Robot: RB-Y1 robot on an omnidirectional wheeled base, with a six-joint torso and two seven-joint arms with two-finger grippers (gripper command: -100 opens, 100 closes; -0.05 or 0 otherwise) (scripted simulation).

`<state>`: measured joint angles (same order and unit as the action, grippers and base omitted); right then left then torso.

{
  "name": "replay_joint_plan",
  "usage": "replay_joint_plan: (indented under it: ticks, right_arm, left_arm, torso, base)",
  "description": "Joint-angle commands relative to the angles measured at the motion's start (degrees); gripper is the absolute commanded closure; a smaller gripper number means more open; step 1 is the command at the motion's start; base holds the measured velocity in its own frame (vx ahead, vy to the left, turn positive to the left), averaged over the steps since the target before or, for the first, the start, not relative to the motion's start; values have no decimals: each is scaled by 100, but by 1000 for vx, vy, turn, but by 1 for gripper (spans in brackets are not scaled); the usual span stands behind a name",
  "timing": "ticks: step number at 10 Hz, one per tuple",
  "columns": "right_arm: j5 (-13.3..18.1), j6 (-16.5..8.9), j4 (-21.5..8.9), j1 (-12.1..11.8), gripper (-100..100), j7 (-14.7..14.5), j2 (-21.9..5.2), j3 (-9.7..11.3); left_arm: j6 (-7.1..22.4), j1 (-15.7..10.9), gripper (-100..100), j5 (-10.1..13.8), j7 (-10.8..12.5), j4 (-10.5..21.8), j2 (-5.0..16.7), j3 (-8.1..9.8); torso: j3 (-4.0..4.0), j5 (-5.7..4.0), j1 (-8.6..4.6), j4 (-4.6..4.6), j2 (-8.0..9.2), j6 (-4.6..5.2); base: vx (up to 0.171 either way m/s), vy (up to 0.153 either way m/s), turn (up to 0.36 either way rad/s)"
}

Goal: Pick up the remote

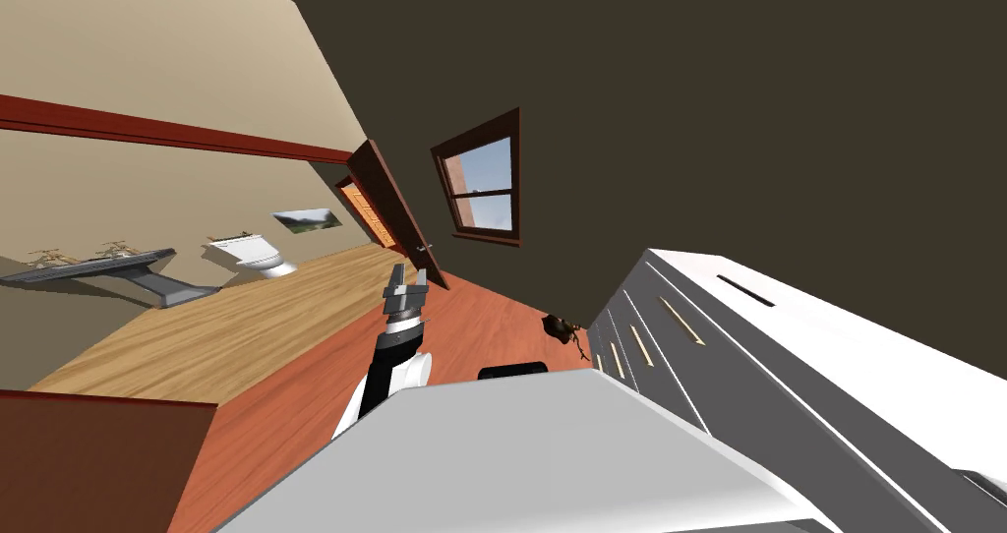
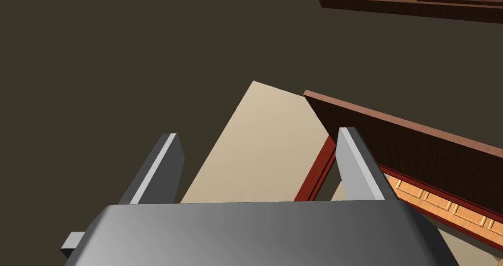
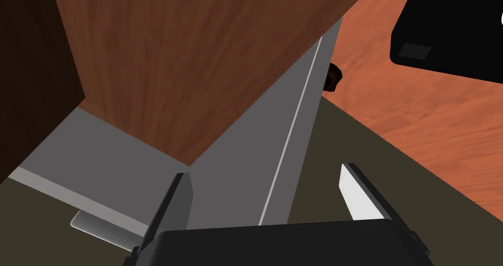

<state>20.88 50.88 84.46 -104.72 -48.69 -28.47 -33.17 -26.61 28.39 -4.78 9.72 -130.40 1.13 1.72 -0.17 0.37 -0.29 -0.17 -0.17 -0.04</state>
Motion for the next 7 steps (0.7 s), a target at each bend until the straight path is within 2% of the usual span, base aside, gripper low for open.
replay_joint_plan:
  ticks: [1, 2, 5, 6, 7]
  right_arm:
    - [149, 75, -175, -286, -100, -247, -160, -170]
    - [149, 75, -175, -328, -100, -247, -160, -170]
    - [520, 304, -344, -991, -100, -766, -492, -474]
    - [520, 304, -344, -1079, -100, -806, -492, -474]
    - [630, 371, -360, -1293, -100, -965, -605, -533]
  left_arm:
    - [0, 0, 0, 0, 0, 0, 0, 0]
    - [0, -1, 0, 0, 0, 0, 0, 0]
    - [0, 0, 0, 0, 0, 0, 0, 0]
    - [0, 0, 0, 0, 0, 0, 1, 0]
    - [0, 1, 0, 0, 0, 0, 0, 1]
  torso:
    - [0, 0, 0, 0, 0, 0]
    - [0, -1, -8, -1, 0, -4]
    - [-10, -5, -20, -4, -18, -4]
    - [-18, -8, -30, -8, -30, -6]
    - [-12, -5, -16, -5, -20, 0]
  base:
    - [50, -51, 170]
    - [45, -46, 95]
    - [104, -80, 209]
    - [83, -68, 106]
    - [66, -55, 103]
